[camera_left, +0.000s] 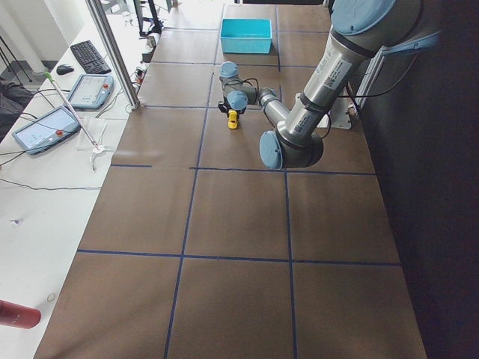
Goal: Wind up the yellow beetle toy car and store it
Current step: 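Drag the pressed car backward, away from the blue bin, with the left gripper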
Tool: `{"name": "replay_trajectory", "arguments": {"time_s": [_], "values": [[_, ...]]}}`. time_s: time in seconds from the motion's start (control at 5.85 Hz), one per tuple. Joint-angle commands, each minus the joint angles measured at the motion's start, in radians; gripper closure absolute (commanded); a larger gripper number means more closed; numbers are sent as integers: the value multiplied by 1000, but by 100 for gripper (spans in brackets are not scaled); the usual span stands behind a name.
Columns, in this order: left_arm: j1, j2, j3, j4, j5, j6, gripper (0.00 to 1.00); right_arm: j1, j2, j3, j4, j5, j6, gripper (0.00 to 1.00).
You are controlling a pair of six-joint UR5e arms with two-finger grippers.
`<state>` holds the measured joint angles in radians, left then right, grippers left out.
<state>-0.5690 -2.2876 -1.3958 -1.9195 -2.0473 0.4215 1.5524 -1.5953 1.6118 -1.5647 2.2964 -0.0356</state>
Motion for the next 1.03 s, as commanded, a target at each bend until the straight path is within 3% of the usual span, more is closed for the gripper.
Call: {"name": "replay_trajectory", "arguments": {"time_s": [0.0,0.85], "values": [[-5,22,-12,-3,-19,0,100,0,0,0,0,0,0,0],[-22,80,-38,-30,-57,25,100,0,0,5,0,0,2,0]]}}
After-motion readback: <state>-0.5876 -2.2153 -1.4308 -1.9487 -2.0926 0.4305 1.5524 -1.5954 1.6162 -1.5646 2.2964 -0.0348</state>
